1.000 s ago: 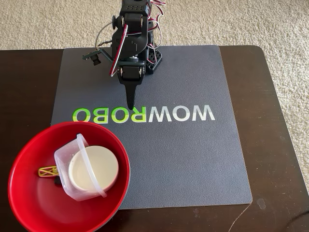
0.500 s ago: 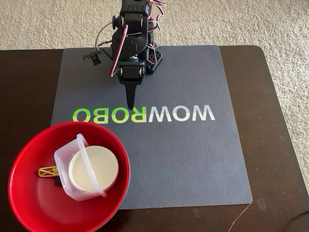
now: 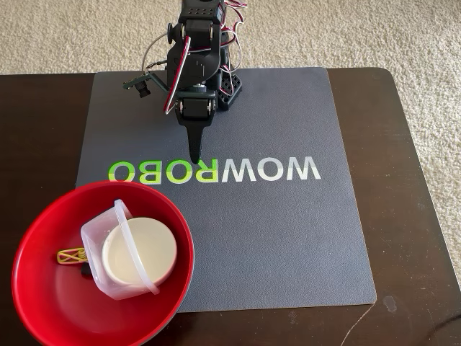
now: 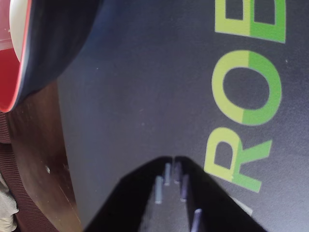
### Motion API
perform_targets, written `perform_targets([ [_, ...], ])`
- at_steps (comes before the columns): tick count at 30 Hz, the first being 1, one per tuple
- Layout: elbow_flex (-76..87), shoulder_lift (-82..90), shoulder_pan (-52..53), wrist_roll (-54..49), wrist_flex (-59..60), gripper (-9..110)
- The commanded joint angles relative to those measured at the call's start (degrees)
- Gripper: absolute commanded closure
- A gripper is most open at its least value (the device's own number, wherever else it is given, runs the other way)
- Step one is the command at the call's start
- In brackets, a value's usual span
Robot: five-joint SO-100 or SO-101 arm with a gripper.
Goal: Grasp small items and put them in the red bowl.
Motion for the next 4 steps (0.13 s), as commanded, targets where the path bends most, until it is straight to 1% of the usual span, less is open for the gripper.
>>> perform_targets([
  [1,-0.26,0.35,-0.44,-0.18,-0.79,101],
  [4,-0.26,0.35,-0.44,-0.18,-0.79,101],
])
